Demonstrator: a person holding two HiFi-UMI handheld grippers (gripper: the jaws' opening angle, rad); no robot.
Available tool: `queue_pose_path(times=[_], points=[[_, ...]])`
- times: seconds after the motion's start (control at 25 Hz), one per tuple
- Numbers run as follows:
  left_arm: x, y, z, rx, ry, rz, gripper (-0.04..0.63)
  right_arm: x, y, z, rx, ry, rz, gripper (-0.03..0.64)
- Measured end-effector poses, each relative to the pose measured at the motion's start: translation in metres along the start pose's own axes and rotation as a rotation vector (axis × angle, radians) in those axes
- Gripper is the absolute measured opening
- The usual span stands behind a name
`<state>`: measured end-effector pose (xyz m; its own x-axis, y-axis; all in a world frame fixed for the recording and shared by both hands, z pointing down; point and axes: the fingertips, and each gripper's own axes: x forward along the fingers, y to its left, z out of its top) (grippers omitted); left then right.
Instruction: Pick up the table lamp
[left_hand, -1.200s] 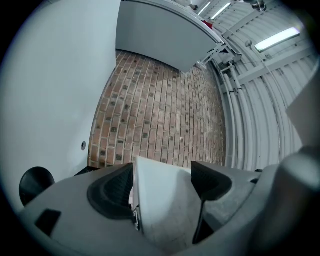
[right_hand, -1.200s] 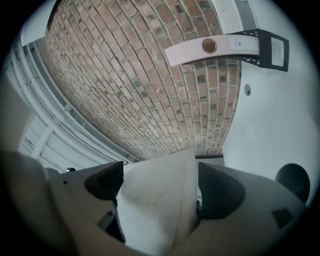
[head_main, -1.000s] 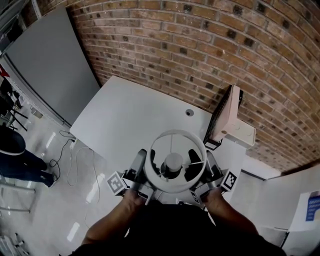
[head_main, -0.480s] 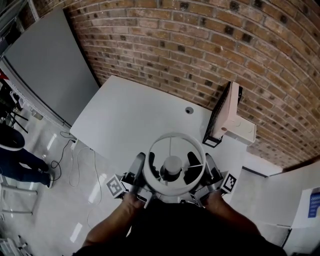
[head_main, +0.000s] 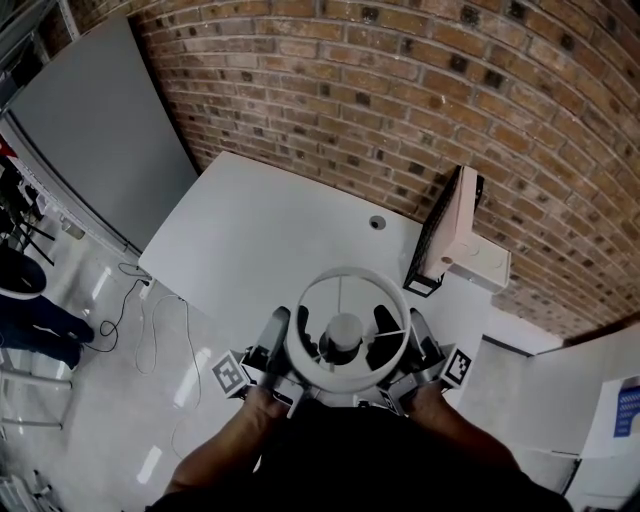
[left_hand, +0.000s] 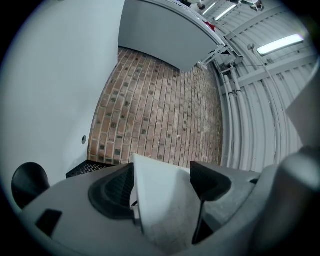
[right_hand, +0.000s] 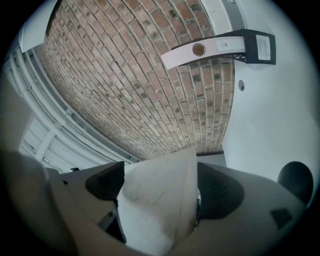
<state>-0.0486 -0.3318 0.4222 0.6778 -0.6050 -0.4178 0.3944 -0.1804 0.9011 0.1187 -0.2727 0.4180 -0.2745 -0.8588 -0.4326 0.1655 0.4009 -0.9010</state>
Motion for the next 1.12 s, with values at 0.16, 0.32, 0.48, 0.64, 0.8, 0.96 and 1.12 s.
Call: queue_pose_path(times=[0.16,0.32,0.48,0.64,0.8,0.96,1.12], points=[[0.0022,-0.0003,0.0004,-0.005,0.005,0.0,0.354,0.0017,0.0001,0.0013,0.01,0.001,0.003,0.459],[0.0021,-0.0005,-0.0007,-0.006,0.009,-0.002,0.354,0.0007,0.0008,0.0011,0.013,0.0,0.009,0.456],[0.0048,-0.0013,0.0002,-0.008,0.013,-0.003,0.354,0.0034,0.0023,0.0013,0.016,-0.001,0.01,0.453],[0.0051,0.0003,0.0016,-0.008,0.013,0.002,0.354,0.0041,0.0021,0.0014,0.014,0.0,0.013,0.449],[0.0054,-0.0002,0.0013,-0.006,0.014,0.001,0.353,0.0037,0.0011,0.0019,0.014,0.0,0.017,0.448],[0.0057,-0.0006,0.0023,-0.001,0.015,0.004,0.354,0.0041,0.0013,0.0017,0.015,-0.004,0.021,0.446],[0.0057,0.0001,0.0025,-0.001,0.018,0.003,0.354,0.0034,-0.0004,0.0016,0.021,-0.008,0.022,0.446]])
